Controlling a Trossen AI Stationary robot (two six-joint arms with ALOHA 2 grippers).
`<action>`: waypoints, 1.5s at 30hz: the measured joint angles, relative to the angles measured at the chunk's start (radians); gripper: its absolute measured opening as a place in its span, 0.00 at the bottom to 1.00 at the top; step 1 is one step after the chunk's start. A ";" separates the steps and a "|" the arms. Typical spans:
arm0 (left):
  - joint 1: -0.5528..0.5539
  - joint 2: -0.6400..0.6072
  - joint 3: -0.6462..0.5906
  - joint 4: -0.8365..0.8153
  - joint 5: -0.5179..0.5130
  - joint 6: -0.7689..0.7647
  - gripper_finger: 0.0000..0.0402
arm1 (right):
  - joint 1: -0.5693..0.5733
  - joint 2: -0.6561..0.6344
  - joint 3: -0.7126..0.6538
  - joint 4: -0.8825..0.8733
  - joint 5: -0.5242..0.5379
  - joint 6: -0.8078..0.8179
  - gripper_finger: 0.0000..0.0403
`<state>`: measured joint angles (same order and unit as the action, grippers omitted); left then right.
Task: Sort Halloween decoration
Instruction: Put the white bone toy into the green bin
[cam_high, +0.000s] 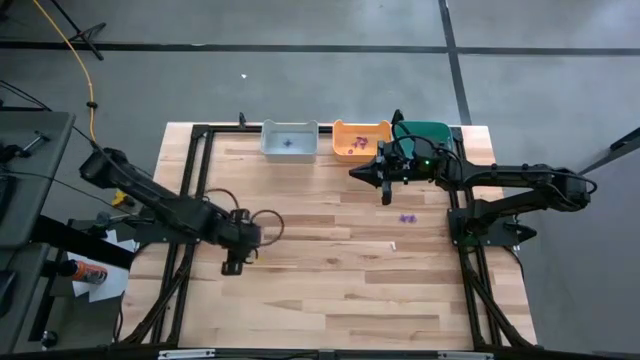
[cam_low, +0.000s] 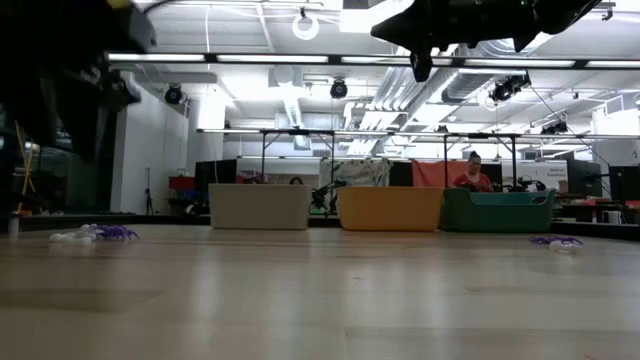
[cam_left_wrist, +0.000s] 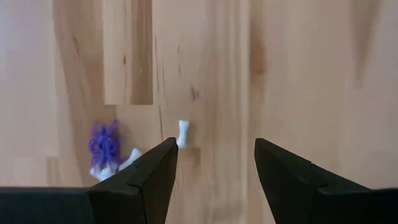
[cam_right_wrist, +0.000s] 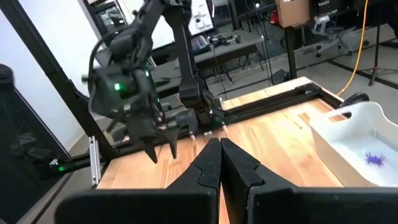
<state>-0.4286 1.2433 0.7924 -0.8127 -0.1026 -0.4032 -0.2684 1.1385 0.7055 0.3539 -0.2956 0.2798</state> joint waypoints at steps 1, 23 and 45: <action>0.001 0.022 -0.011 0.015 -0.003 -0.006 0.51 | 0.000 0.000 0.000 -0.003 0.000 0.000 0.00; 0.075 0.271 -0.102 0.198 0.044 0.026 0.50 | 0.000 0.000 0.000 -0.061 0.000 0.001 0.00; 0.140 0.291 -0.104 0.213 0.088 0.039 0.01 | 0.000 0.000 0.000 -0.074 0.000 0.003 0.00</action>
<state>-0.2882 1.5345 0.6880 -0.5995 -0.0149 -0.3641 -0.2684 1.1385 0.7055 0.2798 -0.2955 0.2832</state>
